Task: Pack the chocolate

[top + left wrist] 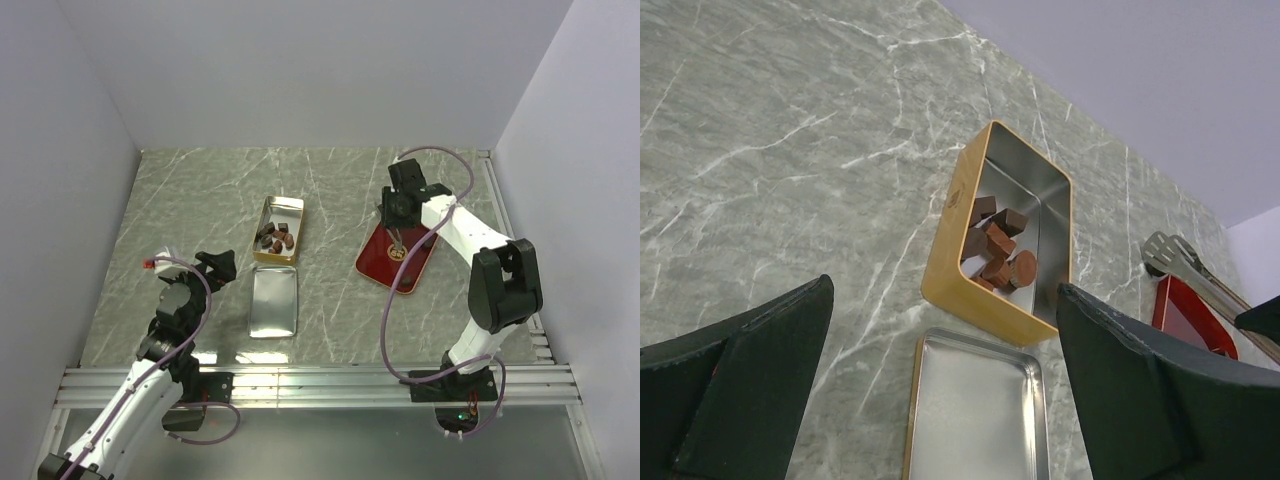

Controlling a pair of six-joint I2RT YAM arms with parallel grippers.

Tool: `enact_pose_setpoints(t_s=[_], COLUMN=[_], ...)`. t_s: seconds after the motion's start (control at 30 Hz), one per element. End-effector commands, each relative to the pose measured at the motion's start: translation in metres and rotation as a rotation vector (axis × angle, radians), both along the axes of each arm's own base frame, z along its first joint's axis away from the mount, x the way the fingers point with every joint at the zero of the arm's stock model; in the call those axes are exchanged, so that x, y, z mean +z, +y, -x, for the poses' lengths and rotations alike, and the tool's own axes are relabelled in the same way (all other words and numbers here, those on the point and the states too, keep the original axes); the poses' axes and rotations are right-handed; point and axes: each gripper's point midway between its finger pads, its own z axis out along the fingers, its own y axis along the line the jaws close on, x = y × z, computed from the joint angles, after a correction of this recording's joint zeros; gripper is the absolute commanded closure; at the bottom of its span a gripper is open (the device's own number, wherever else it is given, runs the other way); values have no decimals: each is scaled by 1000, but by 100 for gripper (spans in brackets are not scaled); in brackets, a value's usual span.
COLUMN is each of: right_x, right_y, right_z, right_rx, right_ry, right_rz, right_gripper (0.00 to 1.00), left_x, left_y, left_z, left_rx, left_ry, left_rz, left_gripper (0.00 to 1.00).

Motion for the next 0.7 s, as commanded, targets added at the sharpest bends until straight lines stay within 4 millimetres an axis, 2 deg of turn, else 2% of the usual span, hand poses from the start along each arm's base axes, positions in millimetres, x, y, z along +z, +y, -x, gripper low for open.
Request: enact_pose_setpoints(t_s=[0.0,0.33,0.43,0.67], right_x=[32,24,21,33], right_y=[0,2,2,0], right_z=[-7,-7,-6,-1], right_rx=[21,55,61,59], right_ry=[-52,-1,12,-14], right_rz=[-7,10,10,8], right_gripper=[55,55,59,66], left_x=[6,6,5,6], left_y=[1,1,1,1], left_z=[0,0,1,0], left_rx=[14,12,14,14], left_ry=[-24,-26,-22,-25], left_rz=[11,11,10,12], left_gripper=[1,1,1,1])
